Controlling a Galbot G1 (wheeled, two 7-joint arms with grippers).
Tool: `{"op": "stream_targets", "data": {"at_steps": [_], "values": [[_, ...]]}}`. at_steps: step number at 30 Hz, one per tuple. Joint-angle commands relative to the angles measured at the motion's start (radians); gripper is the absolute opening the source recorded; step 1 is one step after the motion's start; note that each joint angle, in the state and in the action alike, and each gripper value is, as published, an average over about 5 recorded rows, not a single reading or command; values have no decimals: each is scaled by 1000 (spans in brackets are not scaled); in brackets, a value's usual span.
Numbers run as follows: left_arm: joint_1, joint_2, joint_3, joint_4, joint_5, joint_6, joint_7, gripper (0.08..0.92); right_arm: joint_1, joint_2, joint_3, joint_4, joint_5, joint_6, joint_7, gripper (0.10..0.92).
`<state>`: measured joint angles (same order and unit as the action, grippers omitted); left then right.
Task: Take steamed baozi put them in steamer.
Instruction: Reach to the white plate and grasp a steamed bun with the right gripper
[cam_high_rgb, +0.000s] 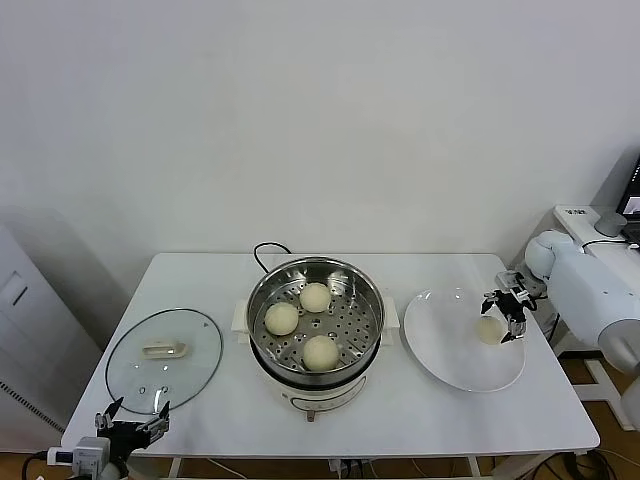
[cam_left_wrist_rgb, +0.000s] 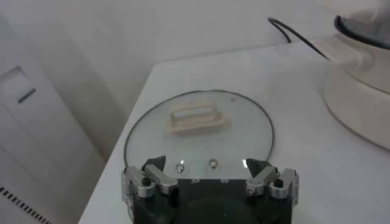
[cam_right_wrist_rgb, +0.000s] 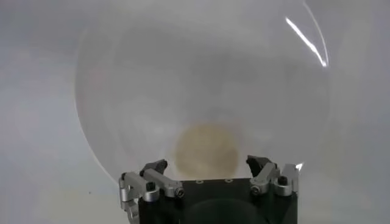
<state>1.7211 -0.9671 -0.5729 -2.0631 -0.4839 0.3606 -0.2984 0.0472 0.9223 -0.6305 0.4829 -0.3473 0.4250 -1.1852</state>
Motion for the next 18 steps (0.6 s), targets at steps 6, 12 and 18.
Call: {"op": "stream_targets", "data": {"at_steps": [6,12,18], "values": [[3,0,2,1,1,-4,0,823,-23,23,68,-43,-51,8,22,574],[5,-4,3,0,2,-5,-1,823,-21,23,76,-42,-51,5,25,451],[6,-9,3,-3,5,-2,-1,823,4,-21,1,47,34,-33,12,415]]}}
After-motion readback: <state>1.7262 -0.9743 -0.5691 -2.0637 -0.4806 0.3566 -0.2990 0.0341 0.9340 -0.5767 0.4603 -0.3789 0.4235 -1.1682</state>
